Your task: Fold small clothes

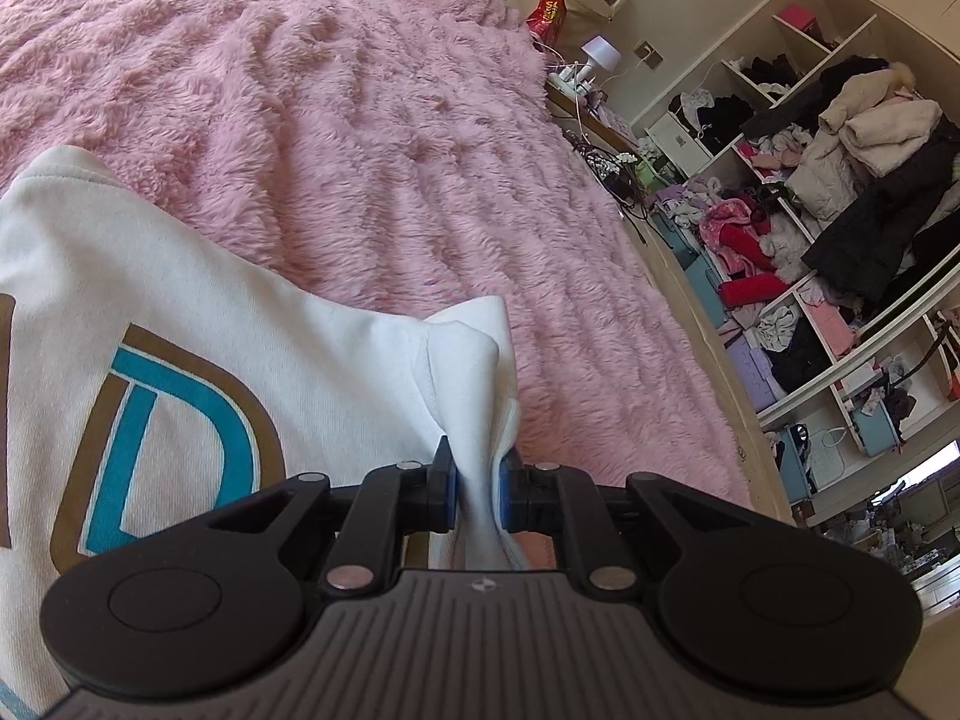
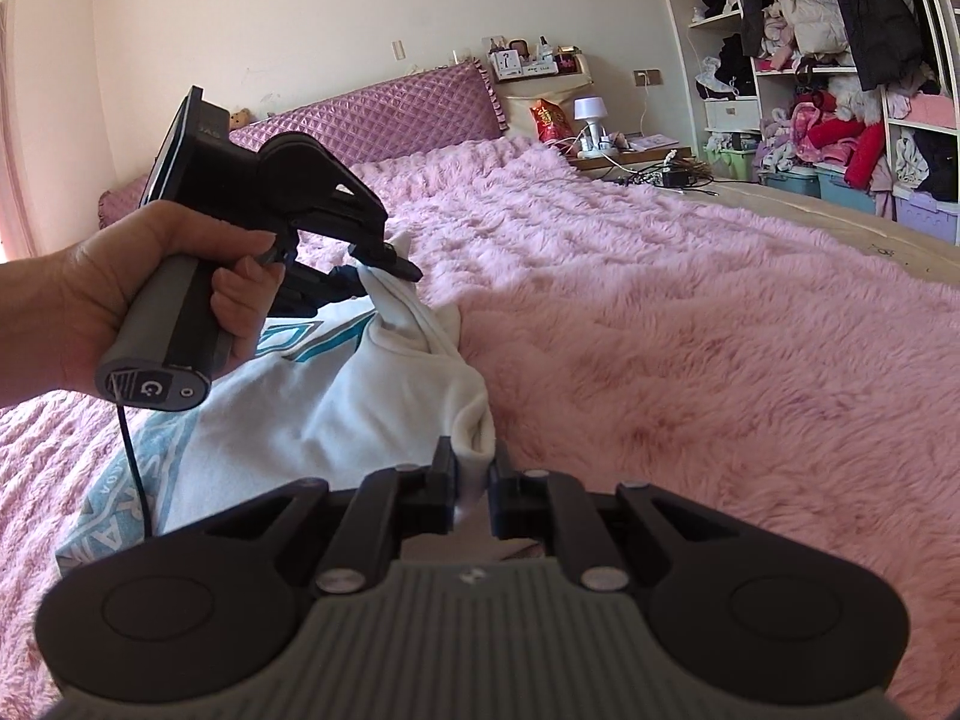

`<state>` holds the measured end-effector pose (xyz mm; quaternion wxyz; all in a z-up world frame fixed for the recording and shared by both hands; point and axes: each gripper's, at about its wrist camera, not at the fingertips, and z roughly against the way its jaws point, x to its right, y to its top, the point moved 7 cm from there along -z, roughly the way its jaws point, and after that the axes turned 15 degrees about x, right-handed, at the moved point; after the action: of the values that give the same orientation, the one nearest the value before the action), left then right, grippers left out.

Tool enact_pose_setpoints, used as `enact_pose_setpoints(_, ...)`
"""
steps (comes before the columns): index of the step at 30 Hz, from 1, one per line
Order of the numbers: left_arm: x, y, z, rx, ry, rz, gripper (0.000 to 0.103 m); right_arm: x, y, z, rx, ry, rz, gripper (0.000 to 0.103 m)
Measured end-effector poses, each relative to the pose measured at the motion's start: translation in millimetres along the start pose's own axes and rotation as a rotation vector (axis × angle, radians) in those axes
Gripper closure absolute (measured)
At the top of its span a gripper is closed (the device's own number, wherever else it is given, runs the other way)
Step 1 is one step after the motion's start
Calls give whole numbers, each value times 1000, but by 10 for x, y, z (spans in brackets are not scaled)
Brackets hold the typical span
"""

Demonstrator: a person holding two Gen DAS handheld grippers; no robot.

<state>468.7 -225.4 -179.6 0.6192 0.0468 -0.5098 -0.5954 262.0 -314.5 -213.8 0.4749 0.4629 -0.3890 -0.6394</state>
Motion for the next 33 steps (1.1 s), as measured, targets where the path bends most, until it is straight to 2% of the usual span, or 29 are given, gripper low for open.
enact_pose_setpoints(7, -81, -201, -214, -47, 49, -25, 87, 19, -116, 7, -36, -24, -1, 100)
enact_pose_setpoints(9, -100, -228, -251, -56, 54, -21, 68, 41, -152, -1, -48, -27, -9, 99)
enact_pose_setpoints(10, -88, -234, -259, -55, 53, -26, 65, 49, -167, -3, -52, -31, -12, 99)
enact_pose_setpoints(12, -42, -237, -272, -59, 40, -42, 49, 59, -184, -6, -57, -39, -10, 97)
enact_pose_setpoints(14, 23, -235, -263, -61, 37, -66, 45, 69, -196, -13, -69, -46, -10, 92)
enact_pose_setpoints(16, 80, -173, -185, -39, 36, -71, 45, 116, -195, -3, -77, -63, -27, 76)
enact_pose_setpoints(17, 100, -134, -133, -23, 21, -68, 46, 144, -189, 11, -81, -69, -40, 74)
enact_pose_setpoints(21, 126, 122, 335, 44, -41, -59, 46, 221, -106, 120, -72, -81, -54, 74)
enact_pose_setpoints(24, 11, 212, 919, 77, -65, -153, 46, 234, 35, 255, -30, -77, -47, 72)
enact_pose_setpoints(27, -211, 90, 1472, 64, -37, -251, 46, 155, 203, 332, 3, 18, -96, 72)
enact_pose_setpoints(29, -367, -66, 1797, 49, -26, -281, 46, 11, 314, 336, 23, 91, -63, 72)
enact_pose_setpoints(33, -584, -362, 2247, 68, -35, -286, 46, -323, 401, 253, 15, 197, 6, 71)
